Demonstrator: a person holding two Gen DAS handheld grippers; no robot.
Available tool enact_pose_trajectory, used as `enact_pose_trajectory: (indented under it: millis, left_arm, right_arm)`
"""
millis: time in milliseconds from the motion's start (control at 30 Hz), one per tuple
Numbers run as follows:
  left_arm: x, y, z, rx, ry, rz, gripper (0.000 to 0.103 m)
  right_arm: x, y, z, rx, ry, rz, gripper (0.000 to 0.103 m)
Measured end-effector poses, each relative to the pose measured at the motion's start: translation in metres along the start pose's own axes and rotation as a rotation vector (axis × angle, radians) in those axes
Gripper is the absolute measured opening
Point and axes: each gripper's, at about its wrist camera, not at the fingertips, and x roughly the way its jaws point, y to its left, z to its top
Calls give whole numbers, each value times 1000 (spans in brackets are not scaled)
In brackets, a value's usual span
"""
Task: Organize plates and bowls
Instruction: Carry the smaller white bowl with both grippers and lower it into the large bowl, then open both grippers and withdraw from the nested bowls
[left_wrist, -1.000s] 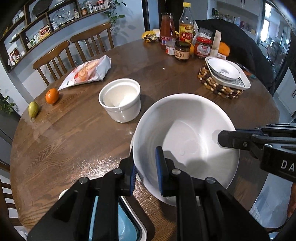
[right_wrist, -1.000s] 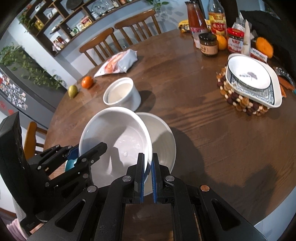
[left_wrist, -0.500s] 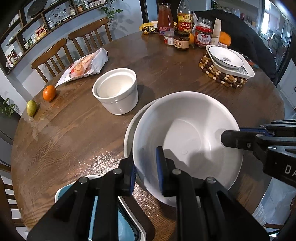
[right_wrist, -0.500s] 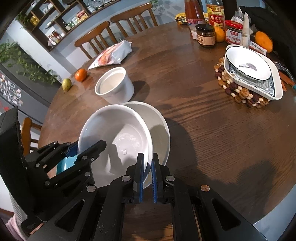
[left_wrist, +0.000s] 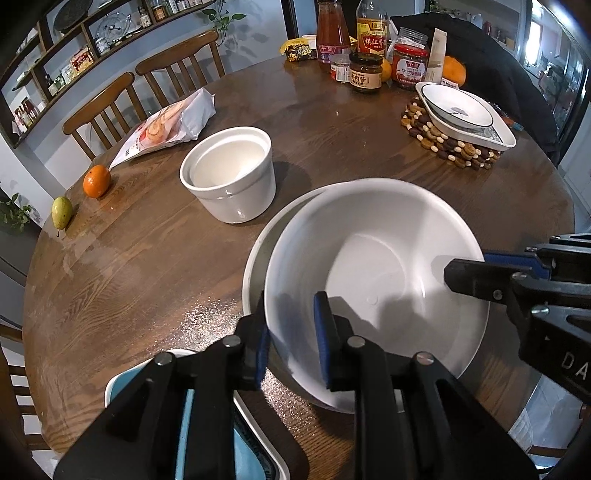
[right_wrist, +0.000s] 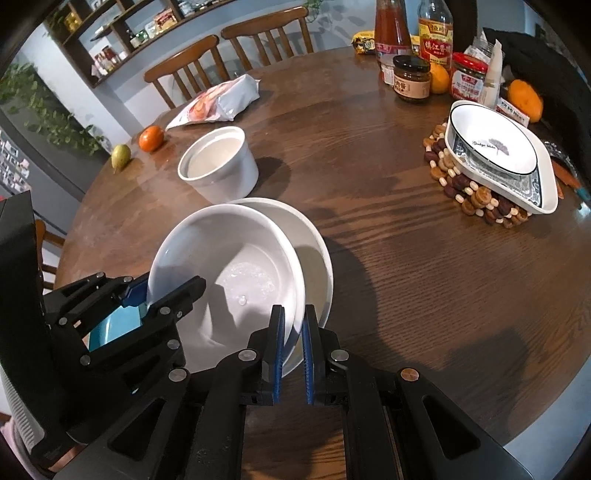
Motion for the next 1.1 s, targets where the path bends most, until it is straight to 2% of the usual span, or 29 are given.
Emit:
enact_pose_trajectory:
  millis: [167,200,233,300,467,533,600,667,800,900,1100]
  left_arm:
    - [-4,1,1,-6,-16,-28,42]
    - [-6,2,2,-13,-22,-36,50]
    - [-8,3,3,-20,-26,-39,63]
    - [-13,8,4,-38,-44,-40,73]
    - [-20,20,9,-78,-60,-41,73]
    - [-21,24,10,-92,-64,-36,75]
    - [-22,29,11,-109,-67,-33,79]
    - [-23,31,11,-121,-69,-24,86]
    - [-23,36,13,-138,-67,-15,88]
    - [-24,39,14,-148,-68,-12,98]
    - [-25,43,15,-164,-69,-5,99]
  right_arm:
    - [-2,2,2,-12,-1,-9,10]
    - [-4,2,2,-19,-11,-24,11]
    - [-6,2,3,-22,-17,-32,12]
    - [-10,-1,5,-16,-33,-37,14]
    - [-19,-11,10,24,-62,-37,22]
    - [-21,-14,12,43,-71,-25,39]
    - [-23,-16,14,57,-85,-20,44]
    - [-24,-16,16,59,-92,-14,44]
    - [-26,-17,20,68,-98,10,45]
    - [-25,-16,24,69,-98,21,45]
    - [-25,-15,29,72,-98,39,45]
